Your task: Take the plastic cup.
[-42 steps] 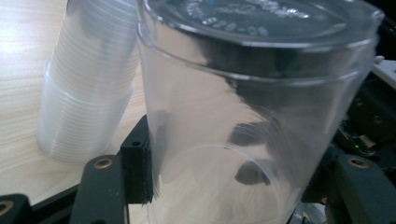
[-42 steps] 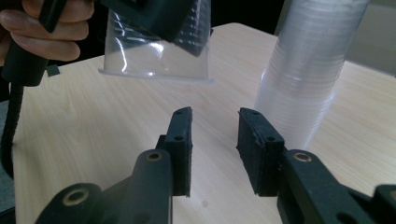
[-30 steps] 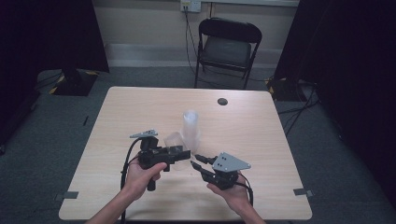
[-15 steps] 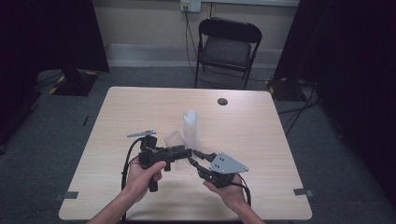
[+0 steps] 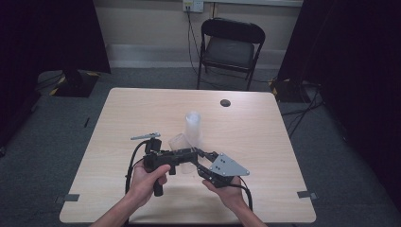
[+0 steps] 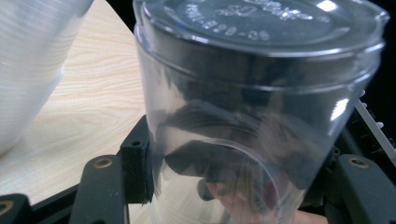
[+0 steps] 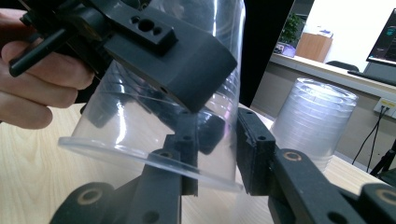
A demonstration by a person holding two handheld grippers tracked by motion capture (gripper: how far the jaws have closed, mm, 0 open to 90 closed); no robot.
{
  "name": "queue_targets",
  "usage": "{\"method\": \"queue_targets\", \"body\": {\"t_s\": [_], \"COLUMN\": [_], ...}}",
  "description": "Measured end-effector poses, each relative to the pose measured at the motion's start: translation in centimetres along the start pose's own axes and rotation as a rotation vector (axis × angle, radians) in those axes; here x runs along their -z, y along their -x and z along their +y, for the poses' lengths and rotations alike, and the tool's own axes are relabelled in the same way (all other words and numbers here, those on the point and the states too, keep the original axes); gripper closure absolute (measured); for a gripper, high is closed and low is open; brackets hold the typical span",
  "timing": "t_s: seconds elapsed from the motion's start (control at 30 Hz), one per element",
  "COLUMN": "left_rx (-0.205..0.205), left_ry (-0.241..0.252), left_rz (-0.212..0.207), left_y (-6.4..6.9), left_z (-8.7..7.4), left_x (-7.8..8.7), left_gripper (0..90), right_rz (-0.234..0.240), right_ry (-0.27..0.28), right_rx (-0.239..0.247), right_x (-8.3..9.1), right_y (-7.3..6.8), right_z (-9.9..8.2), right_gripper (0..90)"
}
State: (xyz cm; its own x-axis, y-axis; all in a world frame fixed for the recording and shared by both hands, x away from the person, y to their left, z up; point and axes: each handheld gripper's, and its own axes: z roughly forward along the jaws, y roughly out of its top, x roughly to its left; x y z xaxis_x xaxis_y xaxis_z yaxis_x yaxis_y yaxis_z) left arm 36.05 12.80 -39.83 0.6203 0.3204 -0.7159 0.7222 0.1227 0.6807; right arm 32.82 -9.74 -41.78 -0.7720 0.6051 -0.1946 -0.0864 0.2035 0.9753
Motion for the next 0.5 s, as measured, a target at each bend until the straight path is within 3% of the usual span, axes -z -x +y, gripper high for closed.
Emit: {"method": "queue_targets", "body": {"t_s": [0.33,0.5], "left_rx": [0.024,0.033], "left_ry": [-0.015,-0.009], "left_rz": [-0.030,-0.045], "left_y": [-0.14,-0.40], "left_z": [-0.36,-0.58], "left_x": [-0.73,-0.90], "left_gripper": [37.4,35.1], "right_rz": [-0.037,-0.038], "right_ry": [0.042,0.034], "right_rx": [0.016,0.026], "right_x": [0.18,0.33], "right_y": [0.05,0.10], "right_z": [-0.01,-0.09], "right_gripper": [78.1,83.2]}}
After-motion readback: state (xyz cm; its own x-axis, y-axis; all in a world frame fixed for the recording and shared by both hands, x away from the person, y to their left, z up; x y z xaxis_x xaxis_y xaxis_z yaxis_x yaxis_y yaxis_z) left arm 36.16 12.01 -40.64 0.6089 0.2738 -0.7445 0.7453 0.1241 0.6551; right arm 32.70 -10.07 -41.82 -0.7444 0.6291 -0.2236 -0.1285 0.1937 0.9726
